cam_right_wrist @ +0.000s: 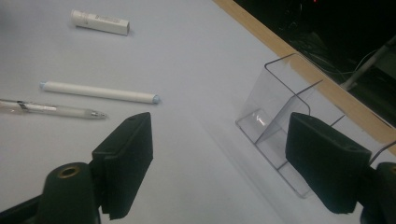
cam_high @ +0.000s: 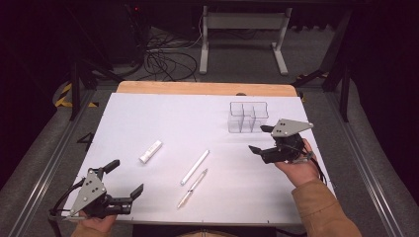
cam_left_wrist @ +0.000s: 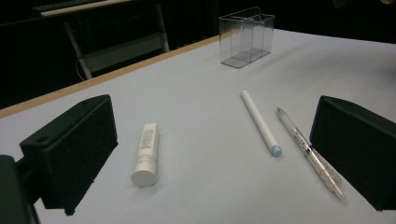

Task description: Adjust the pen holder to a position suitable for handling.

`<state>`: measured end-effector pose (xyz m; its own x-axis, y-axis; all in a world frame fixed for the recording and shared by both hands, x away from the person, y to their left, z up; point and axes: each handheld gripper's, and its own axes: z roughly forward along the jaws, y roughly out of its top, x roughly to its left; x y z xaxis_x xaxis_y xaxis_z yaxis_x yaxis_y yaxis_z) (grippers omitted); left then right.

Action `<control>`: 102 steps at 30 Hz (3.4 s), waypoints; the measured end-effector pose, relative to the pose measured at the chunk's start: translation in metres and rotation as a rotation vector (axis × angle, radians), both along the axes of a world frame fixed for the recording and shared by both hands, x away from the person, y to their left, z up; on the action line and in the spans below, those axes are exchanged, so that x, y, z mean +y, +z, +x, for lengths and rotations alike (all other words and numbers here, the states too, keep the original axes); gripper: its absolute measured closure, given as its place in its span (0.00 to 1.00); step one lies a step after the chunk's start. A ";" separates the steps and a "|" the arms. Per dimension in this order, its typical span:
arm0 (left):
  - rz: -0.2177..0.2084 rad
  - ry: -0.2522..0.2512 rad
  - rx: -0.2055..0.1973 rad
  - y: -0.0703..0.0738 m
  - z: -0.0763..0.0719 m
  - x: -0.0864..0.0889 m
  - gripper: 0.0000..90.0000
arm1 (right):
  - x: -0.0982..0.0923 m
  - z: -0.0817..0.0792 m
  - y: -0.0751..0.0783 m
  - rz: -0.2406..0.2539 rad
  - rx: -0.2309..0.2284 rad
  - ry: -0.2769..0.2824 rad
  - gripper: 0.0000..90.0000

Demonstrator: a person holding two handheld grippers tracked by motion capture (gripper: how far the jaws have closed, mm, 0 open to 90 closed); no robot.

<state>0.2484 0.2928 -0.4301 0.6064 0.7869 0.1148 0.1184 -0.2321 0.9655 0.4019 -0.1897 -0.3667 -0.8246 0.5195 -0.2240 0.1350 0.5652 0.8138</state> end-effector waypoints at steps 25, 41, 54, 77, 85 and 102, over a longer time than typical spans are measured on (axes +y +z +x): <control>-0.001 -0.010 0.013 -0.001 0.002 -0.001 0.02 | 0.008 0.040 0.010 -0.045 0.011 -0.016 0.29; 0.002 -0.006 0.020 -0.001 0.003 -0.001 0.02 | 0.010 0.067 0.005 -0.113 0.012 -0.026 0.41; -0.007 -0.013 0.023 -0.001 0.004 0.000 0.02 | 0.018 0.098 -0.007 -0.184 0.042 -0.037 0.52; -0.001 -0.018 0.030 -0.003 0.005 -0.002 0.02 | 0.039 0.125 -0.034 -0.319 0.074 -0.013 0.63; 0.002 -0.022 0.031 -0.004 0.005 -0.003 0.02 | 0.045 0.130 -0.042 -0.338 0.077 -0.009 0.64; 0.007 -0.029 0.037 -0.004 0.006 -0.005 0.02 | 0.043 0.124 -0.028 -0.383 0.140 0.039 0.93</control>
